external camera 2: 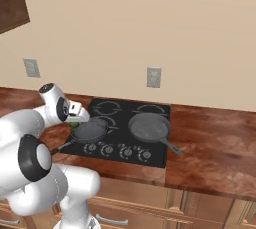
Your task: Place both pans onto different burners. Then place the avocado and the shrimp on different pans.
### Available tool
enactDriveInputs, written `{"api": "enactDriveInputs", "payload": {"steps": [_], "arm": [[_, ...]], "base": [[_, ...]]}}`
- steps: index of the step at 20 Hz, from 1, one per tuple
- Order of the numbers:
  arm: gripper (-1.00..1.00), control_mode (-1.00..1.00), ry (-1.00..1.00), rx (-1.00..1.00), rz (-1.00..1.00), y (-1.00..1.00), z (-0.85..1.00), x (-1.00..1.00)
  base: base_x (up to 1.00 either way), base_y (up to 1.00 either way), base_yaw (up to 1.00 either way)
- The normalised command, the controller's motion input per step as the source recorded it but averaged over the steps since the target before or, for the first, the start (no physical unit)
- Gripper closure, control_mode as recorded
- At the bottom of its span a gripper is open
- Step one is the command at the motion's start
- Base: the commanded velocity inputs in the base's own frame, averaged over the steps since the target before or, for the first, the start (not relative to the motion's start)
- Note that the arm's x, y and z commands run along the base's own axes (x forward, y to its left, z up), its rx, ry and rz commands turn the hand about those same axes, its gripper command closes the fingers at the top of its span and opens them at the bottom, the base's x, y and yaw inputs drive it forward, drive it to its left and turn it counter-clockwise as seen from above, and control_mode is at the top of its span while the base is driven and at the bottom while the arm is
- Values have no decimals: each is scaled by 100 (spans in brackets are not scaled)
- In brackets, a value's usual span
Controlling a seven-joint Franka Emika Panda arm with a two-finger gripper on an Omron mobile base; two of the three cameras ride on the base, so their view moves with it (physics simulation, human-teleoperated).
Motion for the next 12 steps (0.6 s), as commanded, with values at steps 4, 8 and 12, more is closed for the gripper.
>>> {"api": "enactDriveInputs", "payload": {"steps": [4,8,12], "arm": [[100,-100,0,0,0,-21,-11,8],[100,-100,0,0,0,-12,-32,6],[100,-100,0,0,0,-11,-27,8]], "base": [[0,0,0],[0,0,0],[0,0,0]]}}
